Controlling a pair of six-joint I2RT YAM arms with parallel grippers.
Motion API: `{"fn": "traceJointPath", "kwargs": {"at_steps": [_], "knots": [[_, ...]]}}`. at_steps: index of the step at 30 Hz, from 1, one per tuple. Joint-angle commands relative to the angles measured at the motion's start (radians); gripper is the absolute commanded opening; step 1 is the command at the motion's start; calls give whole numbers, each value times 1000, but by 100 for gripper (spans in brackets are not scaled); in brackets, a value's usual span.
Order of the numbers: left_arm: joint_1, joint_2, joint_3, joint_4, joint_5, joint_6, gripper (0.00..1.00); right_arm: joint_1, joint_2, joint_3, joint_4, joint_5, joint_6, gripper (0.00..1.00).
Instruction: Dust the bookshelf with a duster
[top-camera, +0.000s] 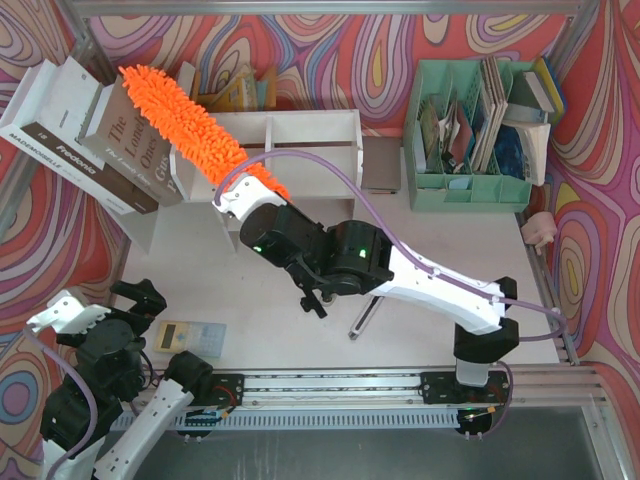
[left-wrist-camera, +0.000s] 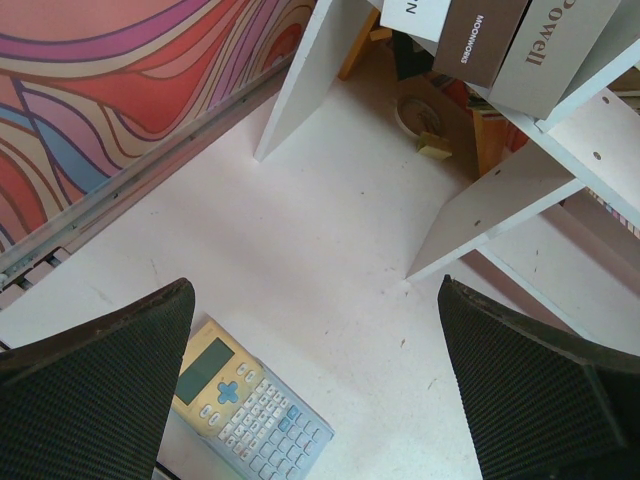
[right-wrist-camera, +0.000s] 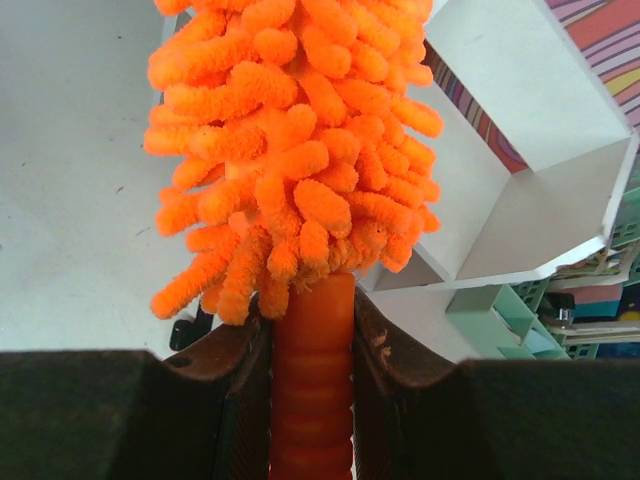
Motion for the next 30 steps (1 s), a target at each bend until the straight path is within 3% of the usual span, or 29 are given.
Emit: {"fn": "traceJointPath", "kwargs": {"at_steps": [1, 14, 30], "knots": [[3, -7, -11, -5, -1, 0, 98, 0, 50, 178, -211, 31, -47, 0], [3, -3, -10, -6, -2, -1, 98, 1, 6, 63, -238, -2, -36, 0], [3, -13, -12, -6, -2, -3, 98, -44, -29, 48, -292, 167, 29, 0]]}}
